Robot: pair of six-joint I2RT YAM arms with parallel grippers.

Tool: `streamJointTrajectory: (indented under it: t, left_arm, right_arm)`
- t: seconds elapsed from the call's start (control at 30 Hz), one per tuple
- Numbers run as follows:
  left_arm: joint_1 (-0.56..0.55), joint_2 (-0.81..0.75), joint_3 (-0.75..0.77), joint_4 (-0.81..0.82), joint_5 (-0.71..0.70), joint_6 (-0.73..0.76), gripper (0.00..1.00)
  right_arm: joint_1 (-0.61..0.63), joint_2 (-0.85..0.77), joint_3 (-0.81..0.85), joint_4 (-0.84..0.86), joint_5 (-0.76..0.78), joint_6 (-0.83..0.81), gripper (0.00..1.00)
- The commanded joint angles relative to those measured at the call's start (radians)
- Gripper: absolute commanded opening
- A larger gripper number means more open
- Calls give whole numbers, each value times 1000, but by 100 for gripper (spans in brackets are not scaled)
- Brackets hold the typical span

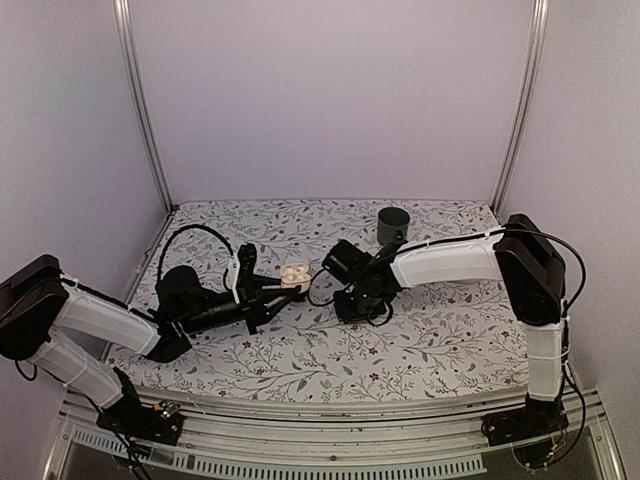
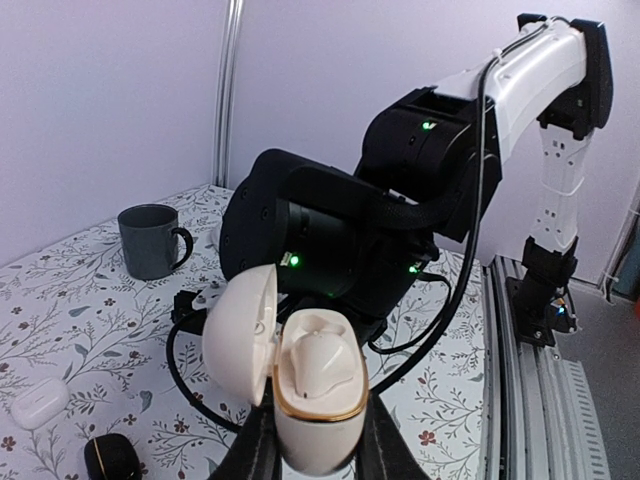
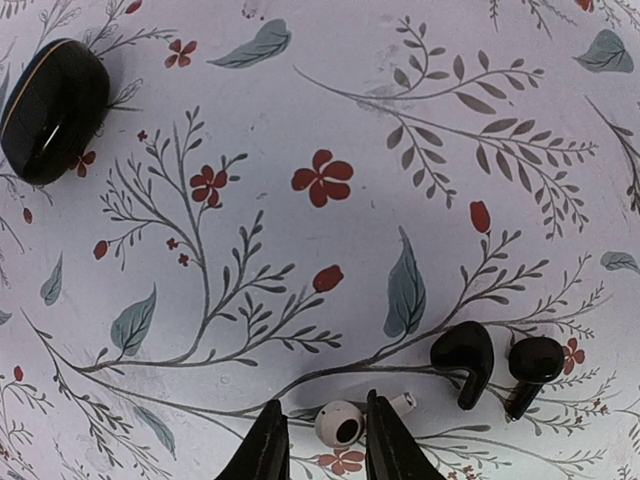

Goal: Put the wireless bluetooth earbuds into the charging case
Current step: Pick up the right earbud from the center of the board.

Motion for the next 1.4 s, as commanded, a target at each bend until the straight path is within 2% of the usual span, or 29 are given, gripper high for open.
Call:
streamJointTrajectory:
  t: [0.0,0.27,1.0,1.37]
  left_arm:
    - [12,12,22,14,11,-6,0]
    - [13,9,23,15,9,-3,0]
    - [37,-21,-3,32,-39,-26,0]
    - [52,-21,-33,59,-38,-51,0]
  right_arm:
    - [15,40,14,-24,25,-10,28]
    - [37,64,30,-55,84,-5,23]
    - [52,53,34,-42,104,9,23]
    - [50,33,20,-21,101,0,10]
